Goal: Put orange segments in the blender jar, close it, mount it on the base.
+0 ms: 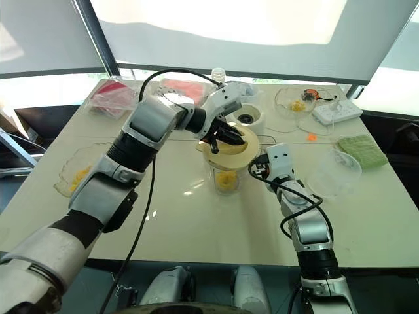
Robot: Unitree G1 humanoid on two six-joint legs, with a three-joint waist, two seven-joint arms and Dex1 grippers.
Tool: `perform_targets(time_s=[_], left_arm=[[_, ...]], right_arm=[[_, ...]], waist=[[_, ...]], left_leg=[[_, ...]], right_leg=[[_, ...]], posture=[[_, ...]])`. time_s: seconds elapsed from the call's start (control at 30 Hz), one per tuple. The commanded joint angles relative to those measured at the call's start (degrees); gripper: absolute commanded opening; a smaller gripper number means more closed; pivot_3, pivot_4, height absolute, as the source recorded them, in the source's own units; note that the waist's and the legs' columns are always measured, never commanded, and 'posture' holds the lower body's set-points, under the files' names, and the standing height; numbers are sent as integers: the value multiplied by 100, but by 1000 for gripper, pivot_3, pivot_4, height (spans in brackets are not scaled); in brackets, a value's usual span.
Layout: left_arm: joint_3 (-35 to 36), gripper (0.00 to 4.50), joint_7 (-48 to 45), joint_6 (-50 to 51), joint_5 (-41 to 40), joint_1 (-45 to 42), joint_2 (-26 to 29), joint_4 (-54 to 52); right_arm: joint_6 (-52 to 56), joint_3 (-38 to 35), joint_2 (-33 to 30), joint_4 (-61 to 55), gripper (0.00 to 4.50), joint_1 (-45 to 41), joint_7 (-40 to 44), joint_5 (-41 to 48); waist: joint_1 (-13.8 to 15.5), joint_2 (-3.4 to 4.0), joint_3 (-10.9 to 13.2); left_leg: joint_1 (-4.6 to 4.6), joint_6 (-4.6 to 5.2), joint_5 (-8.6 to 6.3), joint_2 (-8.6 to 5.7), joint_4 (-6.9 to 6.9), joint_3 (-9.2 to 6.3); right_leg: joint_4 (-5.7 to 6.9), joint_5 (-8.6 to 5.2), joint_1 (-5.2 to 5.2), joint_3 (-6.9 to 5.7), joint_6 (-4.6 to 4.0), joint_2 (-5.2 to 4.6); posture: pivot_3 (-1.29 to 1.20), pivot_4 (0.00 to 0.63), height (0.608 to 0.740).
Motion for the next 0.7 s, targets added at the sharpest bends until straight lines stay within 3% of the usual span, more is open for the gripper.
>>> perform_targets(time_s=[0.03,0.43,0.57,0.7], left_arm=[[-358,211,792,567,359,611,4,869],[-663,211,409,138,332,618,291,367],[-713,2236,282,-249,341,530,498,80],[-490,2236,23,-425,88,334,678,-265]], right_arm=[[-145,223,-50,-143,971,-30,-28,-370],[-274,280,-49,13,971,-105,19,-381],[-370,290,-102,131,971,-163,67,-400],[-432,267,-141,173,971,-162,109,-410]], waist=[[2,4,-3],[-35,6,-3],[-64,23,15],[-63,16,36]], left_leg=[[0,-1,-1,0,-1,-2],[-5,-21,-12,0,-23,-9],[-11,-23,-13,2,-31,-9],[-12,-22,-13,2,-55,-9]], right_leg=[[-1,-1,0,-1,2,-1],[-10,-3,-8,-6,3,-17],[-15,-3,-19,-6,4,-17],[-16,-2,-35,-8,1,-17]], posture=[[0,150,740],[0,150,740],[0,150,740],[0,150,740]])
